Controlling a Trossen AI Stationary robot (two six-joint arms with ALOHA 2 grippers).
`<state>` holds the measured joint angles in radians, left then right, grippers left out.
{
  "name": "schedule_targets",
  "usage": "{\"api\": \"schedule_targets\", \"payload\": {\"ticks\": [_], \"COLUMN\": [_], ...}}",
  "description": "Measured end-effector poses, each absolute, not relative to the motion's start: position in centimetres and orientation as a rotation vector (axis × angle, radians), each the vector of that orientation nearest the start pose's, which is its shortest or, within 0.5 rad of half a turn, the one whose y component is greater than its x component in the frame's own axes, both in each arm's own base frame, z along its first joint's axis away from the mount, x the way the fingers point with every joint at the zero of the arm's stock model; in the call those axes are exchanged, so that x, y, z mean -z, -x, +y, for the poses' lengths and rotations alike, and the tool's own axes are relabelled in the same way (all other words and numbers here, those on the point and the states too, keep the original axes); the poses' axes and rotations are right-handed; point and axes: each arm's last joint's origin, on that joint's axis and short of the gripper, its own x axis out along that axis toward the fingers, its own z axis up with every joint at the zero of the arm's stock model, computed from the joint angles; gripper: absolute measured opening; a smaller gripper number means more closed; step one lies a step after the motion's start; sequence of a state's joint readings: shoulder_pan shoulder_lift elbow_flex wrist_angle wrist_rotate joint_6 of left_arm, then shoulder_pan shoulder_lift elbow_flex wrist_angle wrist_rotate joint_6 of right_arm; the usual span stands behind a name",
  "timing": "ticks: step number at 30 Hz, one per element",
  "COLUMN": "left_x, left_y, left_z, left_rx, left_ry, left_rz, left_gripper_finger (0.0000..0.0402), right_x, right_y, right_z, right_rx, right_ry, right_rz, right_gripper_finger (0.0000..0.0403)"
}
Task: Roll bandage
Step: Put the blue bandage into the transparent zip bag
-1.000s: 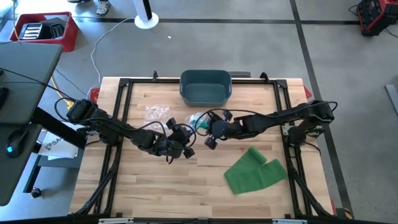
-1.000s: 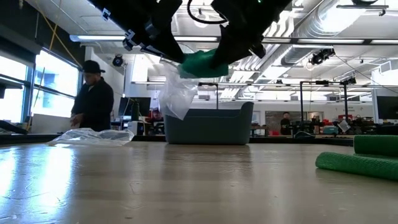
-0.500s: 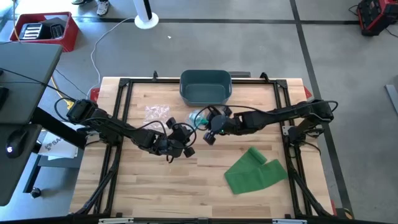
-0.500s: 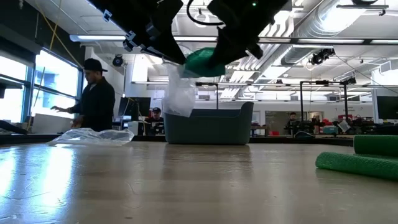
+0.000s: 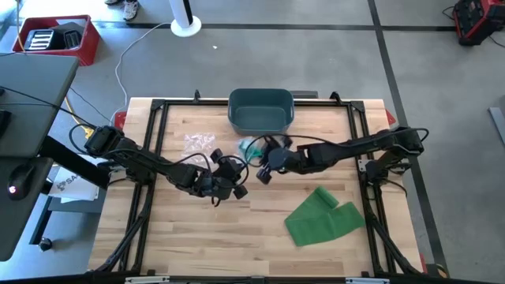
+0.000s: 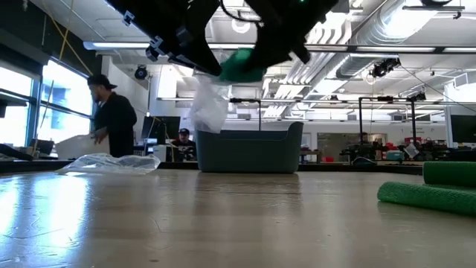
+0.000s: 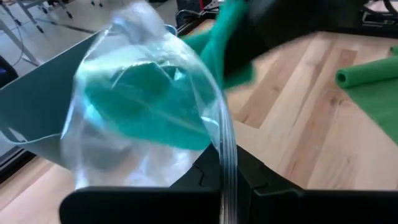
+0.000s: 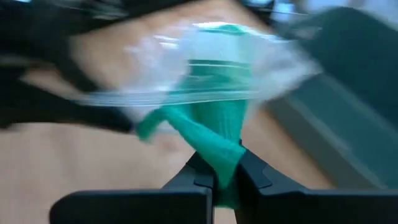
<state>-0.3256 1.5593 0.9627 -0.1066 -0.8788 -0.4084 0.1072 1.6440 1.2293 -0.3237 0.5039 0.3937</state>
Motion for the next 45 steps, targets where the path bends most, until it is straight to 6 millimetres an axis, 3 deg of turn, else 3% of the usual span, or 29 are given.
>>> {"api": "schedule_targets", "payload": {"ticks": [5,8,14,20,29,35,45], "left_x": [-22.4,-22.4,-22.4,-23.0,-24.6,-24.1,-23.9], "left_y": [-31.0,-31.0,-31.0,-30.7,-29.2,-29.6,-30.4], "left_z": [-8.1,-8.0,-7.9,-7.8,-6.4,-5.8,-6.0], "left_rx": [-0.642,-0.651,-0.651,-0.652,-0.656,-0.591,-0.577], "left_ry": [-0.013,-0.011,-0.005,0.01,0.125,0.19,0.232], "left_rz": [0.458,0.452,0.451,0.44,0.463,0.518,0.47], "left_gripper_finger": [0.0,0.0,0.0,0.0,0.0,0.0,0.0], "right_x": [-25.4,-25.5,-26.2,-25.8,-25.5,-25.7,-25.5], "right_y": [-34.7,-34.8,-35.8,-35.1,-34.2,-34.1,-34.5], "right_z": [2.1,2.3,3.4,3.3,3.8,4.0,3.3], "right_rx": [0.66,0.635,0.421,0.573,0.548,0.477,0.585], "right_ry": [-0.142,-0.154,-0.118,-0.108,-0.137,-0.175,-0.256], "right_rz": [0.667,0.66,0.612,0.64,0.716,0.742,0.677], "right_gripper_finger": [0.0012,0.0012,0.0012,0.0012,0.0012,0.0012,0.0012]}}
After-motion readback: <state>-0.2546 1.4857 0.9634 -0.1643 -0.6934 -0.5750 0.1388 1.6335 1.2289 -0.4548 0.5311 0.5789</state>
